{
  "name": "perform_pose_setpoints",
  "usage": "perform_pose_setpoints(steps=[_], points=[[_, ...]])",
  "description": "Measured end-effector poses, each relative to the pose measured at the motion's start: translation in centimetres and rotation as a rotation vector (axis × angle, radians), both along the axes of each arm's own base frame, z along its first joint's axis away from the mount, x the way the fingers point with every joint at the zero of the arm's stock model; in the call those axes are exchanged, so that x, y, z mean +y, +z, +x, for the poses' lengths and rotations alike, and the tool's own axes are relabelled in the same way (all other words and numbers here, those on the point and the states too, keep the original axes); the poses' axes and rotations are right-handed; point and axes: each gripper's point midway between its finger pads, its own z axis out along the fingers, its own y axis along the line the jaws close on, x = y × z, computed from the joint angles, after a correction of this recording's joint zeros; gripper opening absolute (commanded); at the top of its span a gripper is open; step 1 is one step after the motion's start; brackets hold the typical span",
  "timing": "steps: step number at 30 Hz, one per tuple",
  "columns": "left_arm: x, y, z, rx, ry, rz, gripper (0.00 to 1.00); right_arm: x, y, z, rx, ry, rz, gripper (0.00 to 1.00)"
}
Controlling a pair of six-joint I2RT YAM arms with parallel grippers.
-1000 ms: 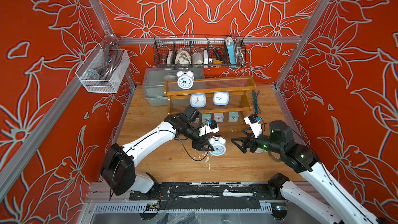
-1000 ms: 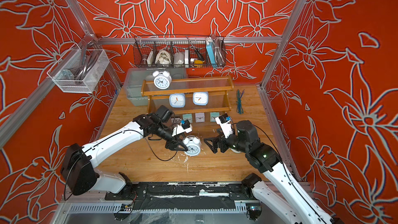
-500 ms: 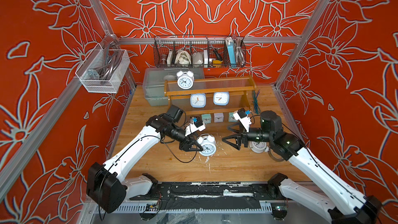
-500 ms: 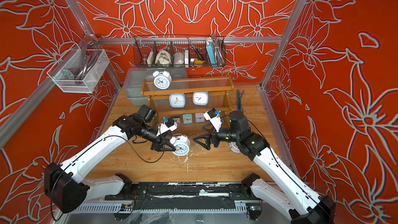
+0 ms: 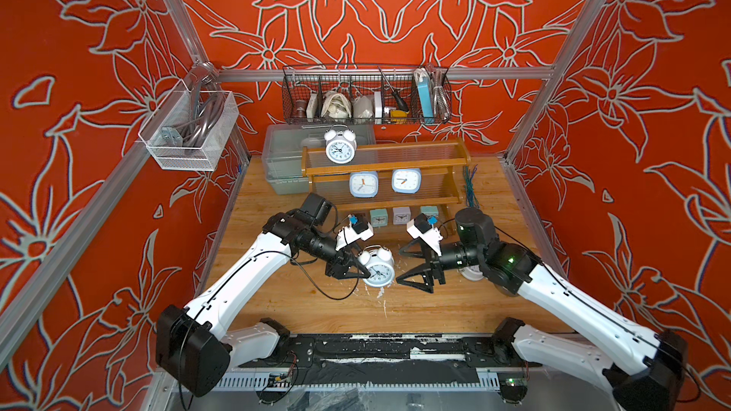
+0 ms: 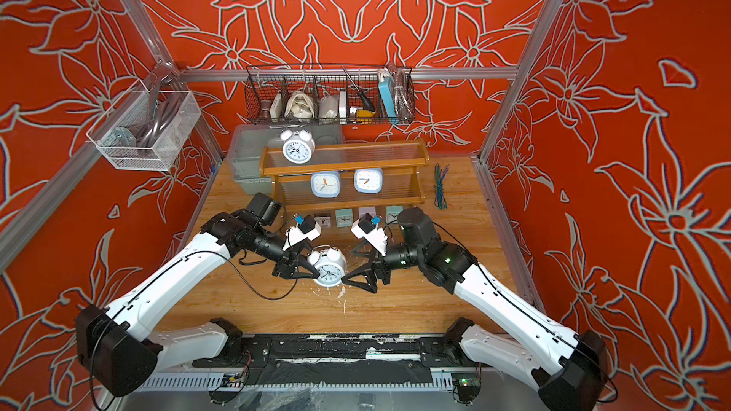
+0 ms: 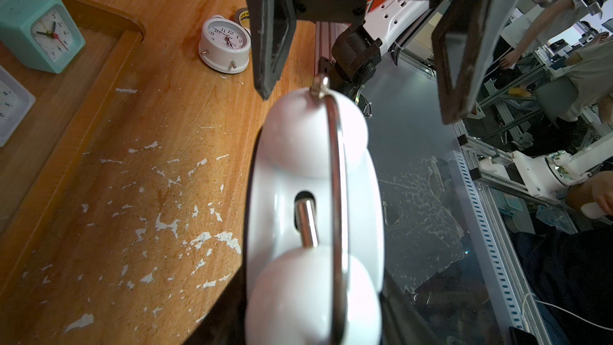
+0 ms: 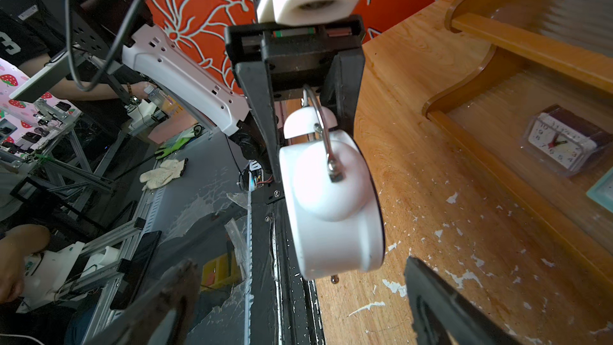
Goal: Place the alarm clocks on the shelf by style
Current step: Pick up the alarm from the center of the board.
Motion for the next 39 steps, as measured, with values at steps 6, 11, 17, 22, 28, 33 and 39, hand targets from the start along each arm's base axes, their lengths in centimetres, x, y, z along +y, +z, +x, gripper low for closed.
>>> perform_pose_setpoints(steps=[6, 11, 17, 22, 28, 33, 39], points=[[0.2, 0.2, 0.0, -0.009, 0.006, -0.004, 0.38, 0.7, -0.8, 0.5, -0.019, -0.003, -0.018, 1.00], [0.3, 0.0, -0.1, -0.003, 0.010, -0.003, 0.39, 1.1, -1.1, 0.8, -0.025, 0.000, -0.020, 0.94], [0.3, -0.2, -0.2, 0.005, 0.011, -0.001, 0.39, 1.6, -1.6, 1.4, -0.023, -0.005, -0.026, 0.83], [0.3, -0.2, -0.2, 0.006, 0.011, -0.002, 0.39, 1.9, -2.3, 1.6, -0.011, -0.003, -0.041, 0.75], [0.3, -0.4, -0.2, 0.011, 0.013, 0.000, 0.39, 2.1, -2.9, 1.8, 0.000, 0.000, -0.053, 0.67], [0.4, -0.6, -0.2, 0.019, 0.015, 0.003, 0.39, 2.2, -2.9, 1.7, -0.004, 0.007, -0.052, 0.64], [0.4, -0.6, -0.2, 0.019, 0.016, 0.002, 0.39, 2.4, -2.8, 1.7, -0.006, 0.015, -0.044, 0.62]])
